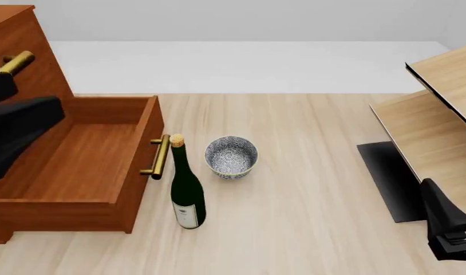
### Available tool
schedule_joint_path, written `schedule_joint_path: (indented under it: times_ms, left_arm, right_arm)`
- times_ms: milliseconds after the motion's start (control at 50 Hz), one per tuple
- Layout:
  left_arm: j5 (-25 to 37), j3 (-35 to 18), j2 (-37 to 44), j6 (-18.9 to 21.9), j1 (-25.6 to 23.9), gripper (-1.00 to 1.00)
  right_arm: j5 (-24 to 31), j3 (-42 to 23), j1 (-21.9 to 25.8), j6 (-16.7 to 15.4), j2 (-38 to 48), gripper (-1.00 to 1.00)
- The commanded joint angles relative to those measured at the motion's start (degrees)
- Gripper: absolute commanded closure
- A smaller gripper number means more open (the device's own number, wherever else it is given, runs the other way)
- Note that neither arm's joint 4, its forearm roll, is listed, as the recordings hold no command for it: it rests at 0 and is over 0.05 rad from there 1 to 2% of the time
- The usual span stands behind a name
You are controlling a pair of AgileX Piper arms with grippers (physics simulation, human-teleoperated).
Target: Put the wine bottle in the bottom drawer of the cabinet.
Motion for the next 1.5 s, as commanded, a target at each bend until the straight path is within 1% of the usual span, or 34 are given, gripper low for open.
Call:
schedule_joint_path:
  times_ms: [20, 60, 100, 280, 360, 480, 520, 560, 600, 700, 980, 1100, 1140, 1200, 1220, 1240, 1280, 1300, 1360, 1400, 1500]
  left_arm:
    - [-3.0, 2.9, 1.0, 1.3, -1.9, -1.0]
    - [-3.9, 3.6, 0.9, 2.6, -2.9, -1.0]
    - [-4.3, 3.8, 1.6, 2.0, -3.4, -1.0]
    - [-6.7, 4.1, 3.5, 2.1, -3.9, -1.0]
    - [-8.0, 4.4, 4.5, 3.2, -4.7, -1.0]
    - [-9.1, 4.4, 5.7, 3.6, -5.7, -1.0]
    - [-9.6, 4.6, 6.0, 4.4, -6.2, -1.0]
    - [-9.8, 4.6, 6.3, 3.9, -6.6, -1.0]
    - [-10.2, 4.9, 6.4, 4.5, -7.0, -1.0]
    - [-11.1, 5.0, 7.7, 4.4, -7.8, -1.0]
    - [-14.0, 5.5, 10.3, 4.5, -9.0, -1.0]
    - [-15.7, 6.5, 11.5, 4.6, -8.5, -1.0]
    - [-15.9, 6.5, 11.7, 4.0, -8.4, -1.0]
    - [-16.2, 6.9, 11.9, 4.5, -8.2, -1.0]
    - [-16.5, 7.2, 12.2, 5.3, -8.4, -1.0]
    - [-16.7, 7.5, 12.2, 5.3, -8.3, -1.0]
    - [-16.4, 7.2, 12.0, 2.8, -7.3, -1.0]
    - [-16.7, 7.1, 11.8, 2.3, -7.5, -1.0]
    - [-17.5, 7.7, 12.6, 2.7, -8.2, -1.0]
    - [-18.2, 7.9, 13.2, 2.1, -8.4, -1.0]
    - [-20.0, 8.6, 14.7, 2.1, -8.9, -1.0]
  right_arm:
    - [0.0, 0.0, 0.0, 0.1, 0.1, -1.0]
    - [-0.3, 0.0, 0.1, 0.1, 0.3, -1.0]
    - [-0.1, 0.0, 0.1, 0.0, 0.1, -1.0]
    - [0.1, 0.0, 0.1, 0.1, -0.1, -1.0]
    - [0.0, 0.0, 0.1, 0.1, 0.0, -1.0]
    - [0.0, 0.0, 0.2, 0.0, 0.0, -1.0]
    - [0.1, 0.0, 0.2, 0.1, -0.1, -1.0]
    - [-0.3, 0.0, 0.2, 0.1, 0.3, -1.0]
    - [0.0, 0.0, 0.2, 0.0, 0.0, -1.0]
    - [0.1, 0.0, 0.2, 0.0, -0.1, -1.0]
    - [0.1, 0.0, 0.3, 0.0, -0.1, -1.0]
    - [-0.3, 0.0, 0.2, 0.1, 0.3, -1.0]
    - [-0.3, 0.0, 0.2, 0.1, 0.4, -1.0]
    - [-0.3, 0.0, 0.2, 0.1, 0.4, -1.0]
    - [-0.4, 0.0, 0.2, 0.1, 0.4, -1.0]
    - [-0.3, 0.0, 0.2, 0.1, 0.4, -1.0]
    - [0.0, 0.0, 0.2, 0.1, 0.1, -1.0]
    - [0.0, 0.0, 0.2, 0.1, 0.0, -1.0]
    - [-0.2, 0.0, 0.2, 0.1, 0.2, -1.0]
    - [-0.2, 0.0, 0.2, 0.1, 0.3, -1.0]
    - [-0.3, 0.0, 0.2, 0.1, 0.4, -1.0]
